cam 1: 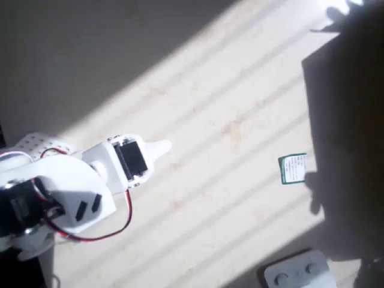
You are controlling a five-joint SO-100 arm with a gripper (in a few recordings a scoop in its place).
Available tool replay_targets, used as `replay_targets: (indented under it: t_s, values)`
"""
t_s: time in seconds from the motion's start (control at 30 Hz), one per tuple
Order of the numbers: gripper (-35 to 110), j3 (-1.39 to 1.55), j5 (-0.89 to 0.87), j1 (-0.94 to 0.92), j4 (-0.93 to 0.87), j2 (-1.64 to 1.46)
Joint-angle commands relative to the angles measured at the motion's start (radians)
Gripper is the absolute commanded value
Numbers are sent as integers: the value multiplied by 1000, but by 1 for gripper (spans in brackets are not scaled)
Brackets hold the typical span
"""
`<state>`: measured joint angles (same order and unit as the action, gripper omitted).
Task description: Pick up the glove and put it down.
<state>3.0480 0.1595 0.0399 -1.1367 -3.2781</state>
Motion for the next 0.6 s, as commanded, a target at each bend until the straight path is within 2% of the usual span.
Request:
replay_targets:
  t_s: [0.0,0.57]
  values:
    - [0,-14,3,11,12,-5]
    - [0,-14,-3,8,12,-5]
